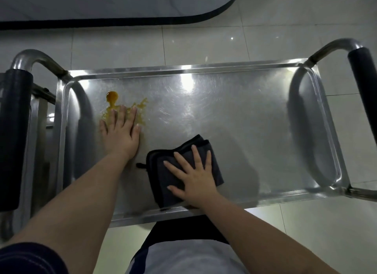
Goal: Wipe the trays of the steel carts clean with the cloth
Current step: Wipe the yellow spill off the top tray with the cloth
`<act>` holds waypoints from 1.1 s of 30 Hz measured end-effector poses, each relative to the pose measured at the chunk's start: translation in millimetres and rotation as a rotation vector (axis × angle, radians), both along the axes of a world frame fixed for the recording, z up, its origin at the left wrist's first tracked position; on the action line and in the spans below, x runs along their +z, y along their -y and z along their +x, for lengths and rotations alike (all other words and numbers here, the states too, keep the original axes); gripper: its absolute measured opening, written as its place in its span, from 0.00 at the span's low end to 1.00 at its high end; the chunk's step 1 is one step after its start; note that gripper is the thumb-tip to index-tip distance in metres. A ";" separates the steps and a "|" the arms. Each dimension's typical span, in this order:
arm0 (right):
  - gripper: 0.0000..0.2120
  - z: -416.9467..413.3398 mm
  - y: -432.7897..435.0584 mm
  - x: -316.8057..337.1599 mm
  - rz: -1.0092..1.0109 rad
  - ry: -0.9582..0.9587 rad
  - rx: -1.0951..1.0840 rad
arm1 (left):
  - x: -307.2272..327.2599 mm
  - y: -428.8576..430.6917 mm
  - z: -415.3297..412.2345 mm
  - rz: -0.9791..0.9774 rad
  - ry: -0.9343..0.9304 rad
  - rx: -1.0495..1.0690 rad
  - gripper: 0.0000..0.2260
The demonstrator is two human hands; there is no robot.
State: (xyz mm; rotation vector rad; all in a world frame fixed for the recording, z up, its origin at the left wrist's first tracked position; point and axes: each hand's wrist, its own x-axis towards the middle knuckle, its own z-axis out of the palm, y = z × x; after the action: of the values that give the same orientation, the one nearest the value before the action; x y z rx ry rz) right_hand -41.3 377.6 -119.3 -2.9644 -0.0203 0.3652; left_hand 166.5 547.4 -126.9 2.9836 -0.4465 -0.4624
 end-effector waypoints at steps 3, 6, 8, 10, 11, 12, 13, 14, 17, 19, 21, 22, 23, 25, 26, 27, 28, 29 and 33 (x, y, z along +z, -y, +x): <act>0.34 -26.5 57.5 0.6 -0.056 0.003 -0.204 | -1.3 0.1 2.1 0.001 -0.002 -0.002 0.24; 0.34 -73.5 134.1 2.5 -0.146 -0.048 -0.397 | -2.9 1.8 2.6 0.016 0.003 -0.004 0.24; 0.34 -96.9 166.4 6.7 -0.156 -0.121 -0.448 | -3.2 2.0 1.7 0.017 0.009 -0.002 0.24; 0.34 -101.7 170.2 7.2 -0.157 -0.165 -0.462 | -2.8 1.6 1.3 0.020 0.013 0.003 0.24; 0.34 -99.7 163.0 6.9 -0.155 -0.170 -0.468 | -2.5 1.2 0.8 0.022 0.012 0.004 0.24; 0.34 -96.4 152.4 7.0 -0.147 -0.168 -0.465 | -1.9 0.7 0.3 0.023 0.010 0.005 0.24; 0.35 -92.4 141.1 7.0 -0.136 -0.156 -0.442 | -1.2 0.8 0.2 0.024 0.008 0.007 0.24; 0.35 -88.2 129.1 7.0 -0.127 -0.137 -0.399 | -0.1 1.4 0.3 0.024 0.006 0.009 0.24; 0.36 -70.2 80.3 7.0 -0.071 -0.099 -0.211 | 3.4 4.1 0.5 0.025 -0.004 0.008 0.25; 0.37 -50.8 33.4 4.7 -0.016 -0.097 -0.093 | 4.8 5.2 0.3 0.022 -0.016 0.007 0.25; 0.36 -28.9 -14.8 2.4 0.021 -0.108 -0.036 | 5.3 5.0 0.5 0.013 -0.024 0.000 0.25; 0.35 -19.6 -34.4 2.0 0.025 -0.116 -0.032 | 5.5 4.4 1.1 0.006 -0.031 -0.006 0.25; 0.35 -12.1 -48.6 1.7 0.017 -0.121 -0.036 | 5.7 3.3 2.5 0.001 -0.047 -0.012 0.25; 0.35 -4.1 -57.9 1.5 -0.009 -0.124 -0.037 | 6.3 3.8 6.7 0.000 -0.099 -0.031 0.25; 0.36 -3.8 -56.4 2.0 -0.009 -0.116 -0.024 | 8.0 2.4 7.8 0.000 -0.124 -0.037 0.25; 0.36 -5.1 -51.4 2.7 -0.001 -0.102 -0.013 | 10.1 1.4 7.8 -0.011 -0.141 -0.045 0.26; 0.36 -7.0 -44.0 4.1 0.010 -0.091 -0.006 | 12.9 -0.1 5.3 -0.036 -0.143 -0.054 0.26; 0.36 -8.3 -34.3 6.2 0.019 -0.085 -0.009 | 16.2 -1.5 0.0 -0.072 -0.132 -0.063 0.26; 0.33 -5.9 25.7 6.2 0.051 -0.086 -0.147 | 30.1 1.3 -49.4 -0.233 -0.085 -0.064 0.26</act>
State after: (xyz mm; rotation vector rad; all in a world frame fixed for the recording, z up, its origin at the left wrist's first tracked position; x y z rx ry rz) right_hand -47.3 351.9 -113.1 -2.8747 0.1940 0.4637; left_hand 117.1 546.1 -96.8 2.7220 -0.5481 -0.5037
